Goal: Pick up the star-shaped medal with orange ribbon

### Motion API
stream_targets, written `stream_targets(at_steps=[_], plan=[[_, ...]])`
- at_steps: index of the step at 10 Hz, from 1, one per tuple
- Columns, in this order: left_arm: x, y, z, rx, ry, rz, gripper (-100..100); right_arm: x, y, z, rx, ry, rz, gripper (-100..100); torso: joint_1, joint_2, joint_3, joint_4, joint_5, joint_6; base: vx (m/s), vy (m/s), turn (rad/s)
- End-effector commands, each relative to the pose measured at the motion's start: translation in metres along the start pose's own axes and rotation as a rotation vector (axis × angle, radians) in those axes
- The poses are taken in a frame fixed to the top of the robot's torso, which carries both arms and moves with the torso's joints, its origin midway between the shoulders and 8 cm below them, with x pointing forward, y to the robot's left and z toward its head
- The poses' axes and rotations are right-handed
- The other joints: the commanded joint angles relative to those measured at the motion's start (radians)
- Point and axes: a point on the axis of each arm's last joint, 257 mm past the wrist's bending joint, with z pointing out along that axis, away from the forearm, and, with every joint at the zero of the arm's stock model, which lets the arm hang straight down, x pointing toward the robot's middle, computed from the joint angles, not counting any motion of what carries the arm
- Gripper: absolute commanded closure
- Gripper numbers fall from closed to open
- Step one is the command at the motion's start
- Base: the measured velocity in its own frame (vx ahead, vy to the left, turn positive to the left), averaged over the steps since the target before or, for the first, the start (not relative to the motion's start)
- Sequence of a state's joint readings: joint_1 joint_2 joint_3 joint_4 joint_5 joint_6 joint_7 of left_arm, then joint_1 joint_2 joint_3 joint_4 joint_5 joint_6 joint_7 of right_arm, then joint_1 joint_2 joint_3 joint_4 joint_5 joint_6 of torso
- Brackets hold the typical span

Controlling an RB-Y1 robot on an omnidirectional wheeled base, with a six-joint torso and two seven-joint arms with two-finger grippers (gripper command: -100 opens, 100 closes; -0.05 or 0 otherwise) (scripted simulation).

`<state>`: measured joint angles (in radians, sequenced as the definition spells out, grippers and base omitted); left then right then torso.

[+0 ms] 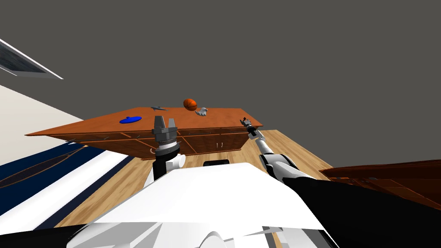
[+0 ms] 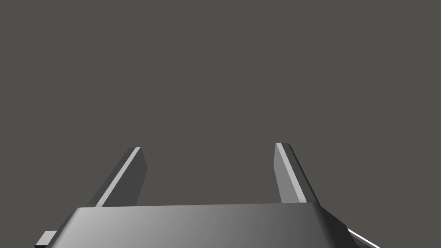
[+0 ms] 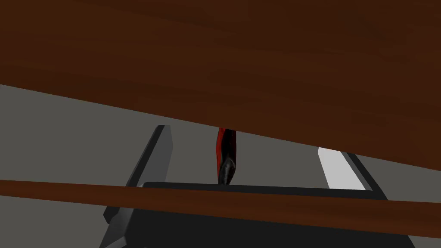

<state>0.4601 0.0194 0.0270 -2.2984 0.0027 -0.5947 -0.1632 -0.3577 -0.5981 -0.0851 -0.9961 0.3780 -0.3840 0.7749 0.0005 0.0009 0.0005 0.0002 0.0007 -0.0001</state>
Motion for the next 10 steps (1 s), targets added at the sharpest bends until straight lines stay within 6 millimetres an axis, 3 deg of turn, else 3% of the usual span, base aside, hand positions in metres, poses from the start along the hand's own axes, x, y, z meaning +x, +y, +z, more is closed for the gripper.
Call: stream_targets(at_steps=[1, 2, 3, 4, 5, 7, 8, 10], plan=[[0.0, 0.0, 0.0, 0.0, 0.0, 0.0, 0, -0.008, -0.001, 0.012, -0.001, -0.012, 0.0, -100, 0.0, 0.0, 0.0, 0.0, 0.0, 0.0, -0.021, 0.006, 0.008], [0.0, 0.0, 0.0, 0.0, 0.0, 0.0, 0, 0.005, -0.007, 0.008, 0.012, 0.015, 0.004, -100, -0.001, -0.001, -0.001, 0.0, 0.0, 0.0, -0.003, -0.004, 0.015], [0.0, 0.0, 0.0, 0.0, 0.0, 0.0, 0, -0.01, 0.0, 0.021, -0.014, -0.012, -0.013, -100, -0.002, -0.003, -0.002, -0.001, -0.001, 0.0, -0.036, 0.013, -0.097], [0.0, 0.0, 0.0, 0.0, 0.0, 0.0, 0, -0.012, -0.003, 0.027, -0.004, -0.01, -0.007, -100, -0.001, -0.001, -0.001, 0.0, 0.0, 0.0, -0.044, 0.021, -0.075], [0.0, 0.0, 0.0, 0.0, 0.0, 0.0, 0, -0.001, -0.008, 0.025, 0.007, 0.012, -0.003, -100, -0.001, -0.001, 0.0, 0.0, 0.0, 0.0, -0.018, 0.011, -0.002], [0.0, 0.0, 0.0, 0.0, 0.0, 0.0, 0, -0.001, -0.009, 0.024, 0.007, 0.013, -0.004, -100, -0.002, -0.003, -0.002, -0.001, 0.0, 0.0, 0.0, 0.0, 0.0], [0.0, 0.0, 0.0, 0.0, 0.0, 0.0, 0, -0.001, -0.01, 0.024, 0.007, 0.014, -0.004, 100, -0.002, -0.003, -0.002, -0.001, -0.001, 0.0, 0.0, 0.0, 0.0], [0.0, 0.0, 0.0, 0.0, 0.0, 0.0, 0, -0.001, -0.01, 0.024, 0.008, 0.013, -0.003, 100, -0.002, -0.003, -0.002, -0.001, -0.001, 0.0, 0.0, 0.0, 0.0]])
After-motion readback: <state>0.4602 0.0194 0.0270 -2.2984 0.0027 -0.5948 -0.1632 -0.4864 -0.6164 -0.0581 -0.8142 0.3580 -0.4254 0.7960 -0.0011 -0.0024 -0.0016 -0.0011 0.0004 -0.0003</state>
